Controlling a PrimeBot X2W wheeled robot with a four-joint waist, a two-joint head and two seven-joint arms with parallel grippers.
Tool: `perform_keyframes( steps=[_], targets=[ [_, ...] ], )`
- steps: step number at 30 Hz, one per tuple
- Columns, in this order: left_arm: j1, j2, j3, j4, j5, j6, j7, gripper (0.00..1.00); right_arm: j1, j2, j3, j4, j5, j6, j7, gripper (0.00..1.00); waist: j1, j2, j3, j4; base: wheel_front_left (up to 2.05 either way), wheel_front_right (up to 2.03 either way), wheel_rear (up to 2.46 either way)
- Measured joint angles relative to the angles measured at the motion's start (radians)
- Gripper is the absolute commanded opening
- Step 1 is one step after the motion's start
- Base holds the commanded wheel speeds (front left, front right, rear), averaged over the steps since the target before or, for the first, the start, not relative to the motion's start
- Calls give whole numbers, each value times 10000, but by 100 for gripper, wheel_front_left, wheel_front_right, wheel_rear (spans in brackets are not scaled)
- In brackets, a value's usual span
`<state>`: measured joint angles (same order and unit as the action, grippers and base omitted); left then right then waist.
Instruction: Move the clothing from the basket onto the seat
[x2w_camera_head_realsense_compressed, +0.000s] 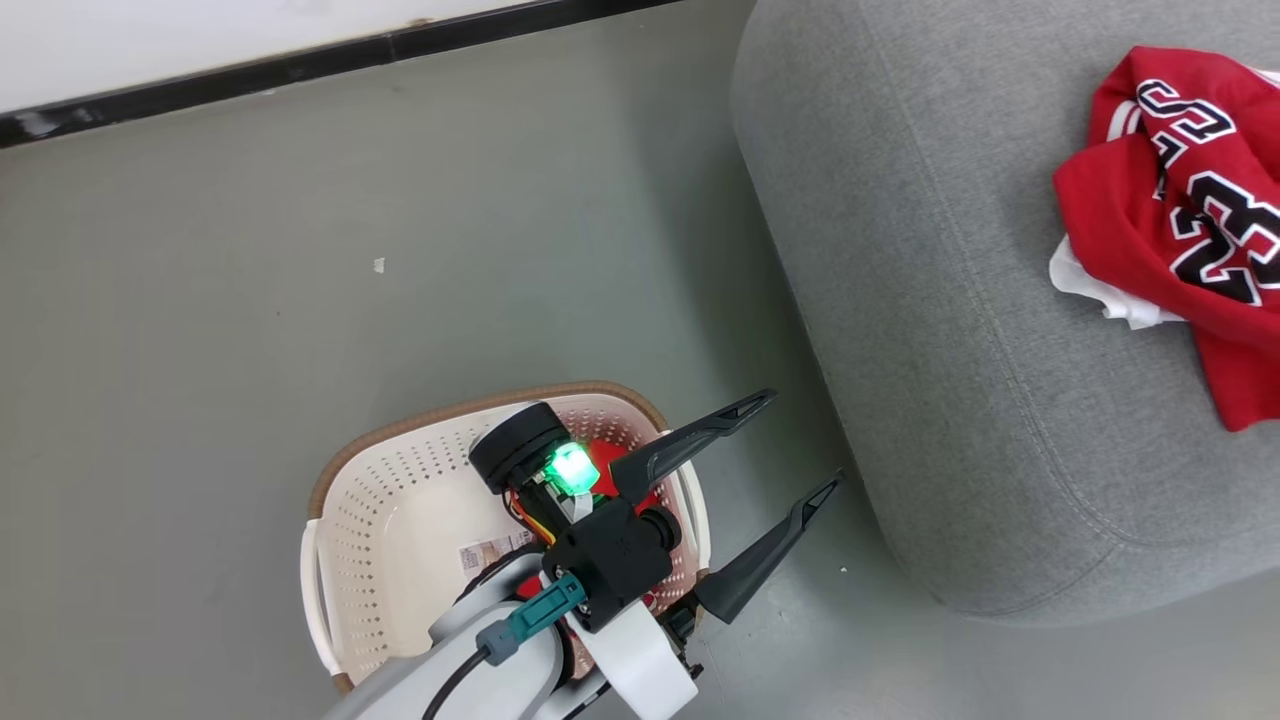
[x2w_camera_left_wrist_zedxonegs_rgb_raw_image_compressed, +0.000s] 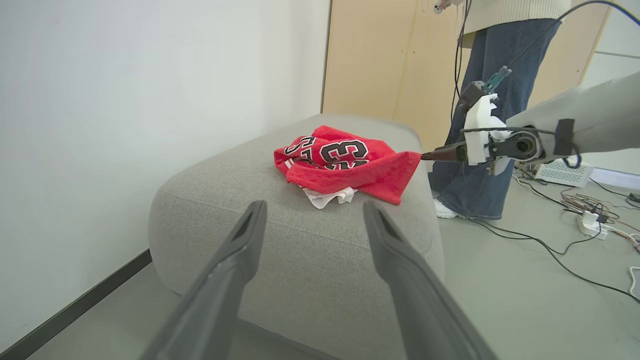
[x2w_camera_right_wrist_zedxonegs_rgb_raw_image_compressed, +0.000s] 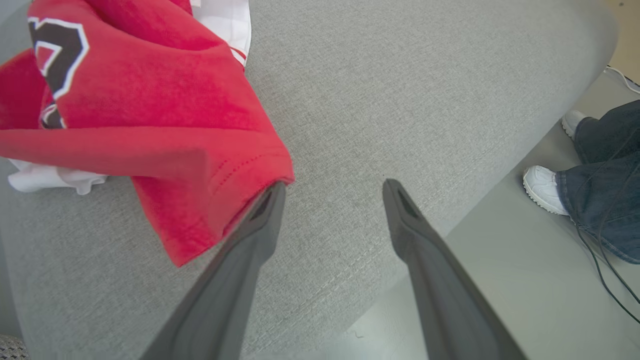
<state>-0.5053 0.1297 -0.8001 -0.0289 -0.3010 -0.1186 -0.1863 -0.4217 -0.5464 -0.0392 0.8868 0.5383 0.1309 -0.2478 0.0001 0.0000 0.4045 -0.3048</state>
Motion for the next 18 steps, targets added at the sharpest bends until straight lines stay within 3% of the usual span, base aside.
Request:
perform_keyframes(
  steps=[11,18],
  targets=[
    [1,65,130,98,-58,2,-90,100,81,245,968,-531,267,2,556,100,1,0,-166,-368,0,0,0],
    [2,61,267,138,-69,15,-194,100,58,-311,1164,-1837,247,0,330,100,0,0,-369,-444,0,0,0]
  ],
)
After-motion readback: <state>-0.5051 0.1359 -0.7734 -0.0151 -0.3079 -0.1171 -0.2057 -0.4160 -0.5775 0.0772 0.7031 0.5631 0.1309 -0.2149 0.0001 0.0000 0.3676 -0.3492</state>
